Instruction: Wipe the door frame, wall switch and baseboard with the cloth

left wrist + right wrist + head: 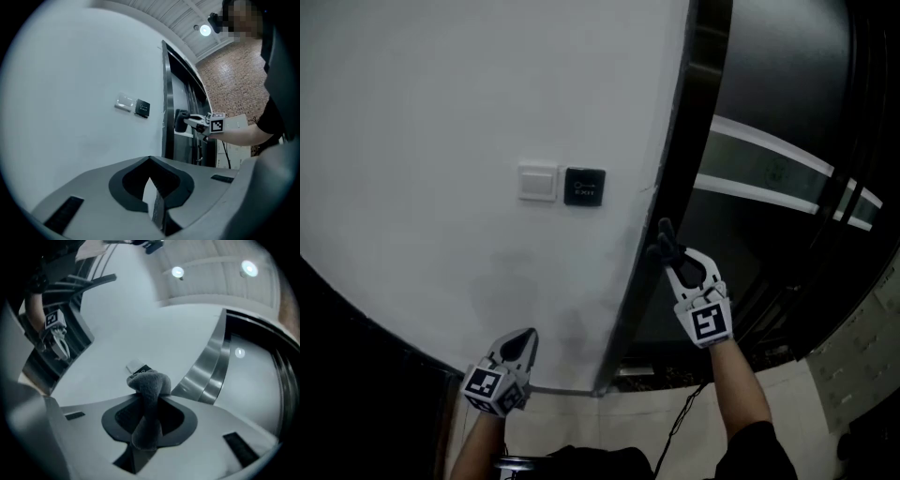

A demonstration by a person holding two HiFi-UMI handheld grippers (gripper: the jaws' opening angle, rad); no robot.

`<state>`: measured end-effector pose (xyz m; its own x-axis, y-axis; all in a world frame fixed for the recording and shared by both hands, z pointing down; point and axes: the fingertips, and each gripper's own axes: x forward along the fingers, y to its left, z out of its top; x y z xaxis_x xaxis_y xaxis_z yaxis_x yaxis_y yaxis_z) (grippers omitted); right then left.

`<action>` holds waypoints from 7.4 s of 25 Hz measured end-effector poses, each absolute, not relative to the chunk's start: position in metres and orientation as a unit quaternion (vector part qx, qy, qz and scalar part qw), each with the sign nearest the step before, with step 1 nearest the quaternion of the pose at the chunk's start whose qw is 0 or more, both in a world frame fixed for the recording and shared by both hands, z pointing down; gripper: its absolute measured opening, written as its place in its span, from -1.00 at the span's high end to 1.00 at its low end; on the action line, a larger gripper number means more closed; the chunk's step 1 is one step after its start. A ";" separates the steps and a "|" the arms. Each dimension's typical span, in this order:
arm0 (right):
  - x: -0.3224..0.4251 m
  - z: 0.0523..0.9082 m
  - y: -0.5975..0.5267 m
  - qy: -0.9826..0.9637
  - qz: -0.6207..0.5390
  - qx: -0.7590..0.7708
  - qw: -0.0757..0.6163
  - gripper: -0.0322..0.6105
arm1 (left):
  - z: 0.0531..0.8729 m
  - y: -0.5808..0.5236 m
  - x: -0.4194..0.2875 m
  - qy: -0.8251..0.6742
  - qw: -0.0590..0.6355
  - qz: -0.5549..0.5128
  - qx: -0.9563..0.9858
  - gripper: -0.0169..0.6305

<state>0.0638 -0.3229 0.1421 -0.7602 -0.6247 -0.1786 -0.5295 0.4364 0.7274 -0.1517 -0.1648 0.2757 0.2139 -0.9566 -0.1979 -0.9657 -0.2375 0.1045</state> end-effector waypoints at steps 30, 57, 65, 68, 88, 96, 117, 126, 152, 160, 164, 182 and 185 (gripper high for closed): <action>0.034 0.167 -0.392 -0.670 -0.627 0.323 0.233 0.65 | 0.311 -0.161 -0.163 0.638 -0.018 0.089 -0.765 0.94; 0.040 0.276 -0.395 -0.740 -0.531 0.310 0.273 0.64 | 0.322 -0.147 -0.160 0.647 -0.020 0.076 -0.758 0.94; 0.043 0.312 -0.395 -0.753 -0.510 0.297 0.291 0.64 | 0.322 -0.145 -0.168 0.660 -0.019 0.070 -0.748 0.94; 0.043 0.325 -0.396 -0.758 -0.503 0.291 0.297 0.64 | 0.324 -0.146 -0.168 0.658 -0.019 0.070 -0.750 0.94; 0.041 0.404 -0.395 -0.786 -0.455 0.251 0.335 0.64 | 0.342 -0.175 -0.159 0.633 -0.024 0.042 -0.773 0.94; 0.042 0.440 -0.395 -0.799 -0.433 0.231 0.346 0.64 | 0.353 -0.181 -0.162 0.641 -0.034 0.040 -0.766 0.94; 0.038 0.517 -0.394 -0.827 -0.368 0.195 0.379 0.64 | 0.388 -0.177 -0.169 0.663 -0.078 0.028 -0.744 0.94; 0.034 0.544 -0.396 -0.836 -0.344 0.180 0.388 0.64 | 0.404 -0.171 -0.174 0.675 -0.097 0.019 -0.731 0.94; 0.026 0.586 -0.398 -0.848 -0.267 0.182 0.421 0.64 | 0.401 -0.152 -0.185 0.688 -0.096 -0.002 -0.720 0.94; 0.016 0.521 -0.368 -0.864 -0.285 0.192 0.368 0.64 | 0.384 -0.145 -0.184 0.681 -0.075 0.021 -0.728 0.94; 0.018 0.458 -0.351 -0.857 -0.338 0.207 0.329 0.64 | 0.372 -0.143 -0.181 0.670 -0.062 0.040 -0.738 0.94; 0.064 0.053 -0.352 -0.673 -0.600 0.396 0.174 0.64 | 0.336 -0.143 -0.177 0.639 -0.027 0.089 -0.763 0.94; 0.054 0.060 -0.367 -0.672 -0.596 0.395 0.195 0.64 | 0.338 -0.138 -0.181 0.645 -0.035 0.090 -0.758 0.94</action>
